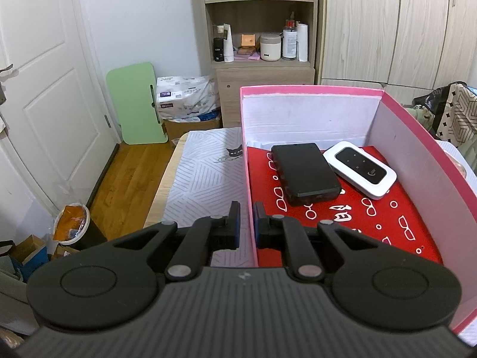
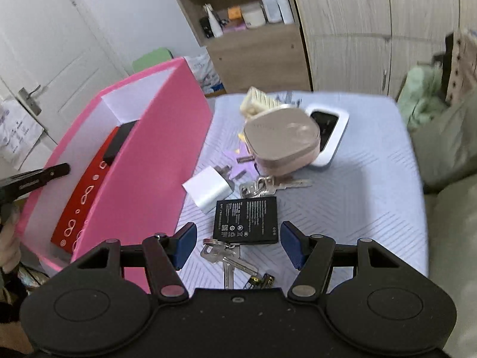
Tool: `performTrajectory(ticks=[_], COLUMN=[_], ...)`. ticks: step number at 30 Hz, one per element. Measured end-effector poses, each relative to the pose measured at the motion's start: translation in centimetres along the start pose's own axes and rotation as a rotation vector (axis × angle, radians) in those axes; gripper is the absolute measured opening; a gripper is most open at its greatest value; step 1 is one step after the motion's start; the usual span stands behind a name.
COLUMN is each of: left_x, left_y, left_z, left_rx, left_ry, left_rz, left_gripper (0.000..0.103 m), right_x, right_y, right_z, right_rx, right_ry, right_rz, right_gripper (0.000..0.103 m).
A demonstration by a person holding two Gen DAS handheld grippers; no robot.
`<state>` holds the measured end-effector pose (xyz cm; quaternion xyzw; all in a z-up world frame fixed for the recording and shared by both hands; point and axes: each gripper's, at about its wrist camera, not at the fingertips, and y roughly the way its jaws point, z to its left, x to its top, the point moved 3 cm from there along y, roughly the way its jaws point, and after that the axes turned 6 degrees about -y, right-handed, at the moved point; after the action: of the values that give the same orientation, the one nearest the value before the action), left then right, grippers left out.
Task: Organize rigid objects
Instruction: 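Return the right gripper to the table and grasp the black phone battery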
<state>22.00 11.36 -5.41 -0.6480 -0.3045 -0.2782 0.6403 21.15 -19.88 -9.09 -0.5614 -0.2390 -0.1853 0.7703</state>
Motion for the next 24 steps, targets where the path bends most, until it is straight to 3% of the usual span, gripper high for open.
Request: performTrajectory(ticks=[8,13,17,22,24], left_x=[0.0,0.0,0.0,0.0,0.0], left_y=[-0.1,-0.1,-0.2,-0.2,-0.2], left_z=[0.0,0.0,0.0,0.0,0.1], left_rx=[-0.003,-0.003,-0.004,-0.01,-0.012], left_ry=[-0.006,-0.005,-0.001,-0.009,-0.009], left_rz=[0.0,-0.001,-0.006,-0.006,-0.006], left_gripper=[0.01,0.01,0.01,0.01,0.01], right_x=[0.8,0.4,0.1,0.4,0.3], right_y=[4.5,5.5,5.9,5.2,4.8], right_z=[0.4,2.6,3.2,2.6,2.2], right_rx=[-0.08,-0.149,-0.21,-0.226,-0.208], right_ry=[-0.027,-0.135,-0.184,-0.128,-0.093], right_rz=[0.089,0.085,0.068,0.041,0.033], right_gripper=[0.071,0.082,0.084,0.068,0.068])
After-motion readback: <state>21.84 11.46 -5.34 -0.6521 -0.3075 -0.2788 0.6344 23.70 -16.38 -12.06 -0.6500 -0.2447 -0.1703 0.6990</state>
